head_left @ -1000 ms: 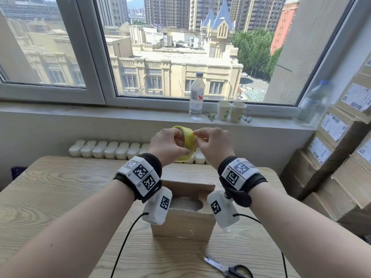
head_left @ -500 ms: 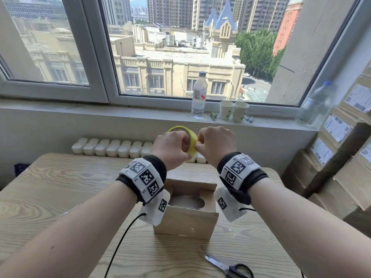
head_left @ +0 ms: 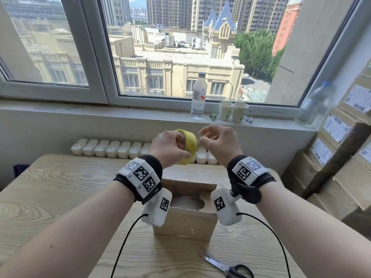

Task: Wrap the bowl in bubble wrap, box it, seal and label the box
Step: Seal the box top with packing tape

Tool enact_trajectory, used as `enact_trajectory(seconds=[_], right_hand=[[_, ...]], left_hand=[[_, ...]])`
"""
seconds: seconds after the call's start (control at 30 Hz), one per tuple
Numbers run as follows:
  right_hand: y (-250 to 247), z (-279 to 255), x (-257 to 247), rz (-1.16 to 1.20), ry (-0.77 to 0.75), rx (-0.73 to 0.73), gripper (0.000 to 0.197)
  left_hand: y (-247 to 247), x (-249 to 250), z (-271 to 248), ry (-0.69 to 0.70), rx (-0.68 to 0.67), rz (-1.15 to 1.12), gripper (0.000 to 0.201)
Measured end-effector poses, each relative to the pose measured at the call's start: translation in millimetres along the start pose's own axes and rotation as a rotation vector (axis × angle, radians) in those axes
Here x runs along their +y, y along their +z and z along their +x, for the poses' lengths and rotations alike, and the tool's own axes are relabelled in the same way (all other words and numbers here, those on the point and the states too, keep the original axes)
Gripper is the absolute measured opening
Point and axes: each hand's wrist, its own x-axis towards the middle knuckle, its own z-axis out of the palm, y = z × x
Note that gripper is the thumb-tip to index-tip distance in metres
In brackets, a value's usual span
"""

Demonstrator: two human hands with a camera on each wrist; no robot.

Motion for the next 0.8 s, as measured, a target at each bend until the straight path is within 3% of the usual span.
enact_trajectory(seconds=[0.1,0.27,0.57,0.8], right_hand=[[1,1,2,0.103,0.001,-0.01,0.025],[8,3,-2,0.129,-0.001,0.038,0.008],[14,7,-11,0.038,0.014,0.005,0.014],[12,6,-12,0.026,-0.031,-0.049,0.013]], left_hand=[[-2,-4,3,-0.04,-0.015,-0.158,0.025],[1,-2,2,-0.063,-0.026,-0.314,0.025],[2,3,0,0.006,0.082,-0.088,0.023],[0,8,-2,-0.021,0.111,-0.075,0.02]])
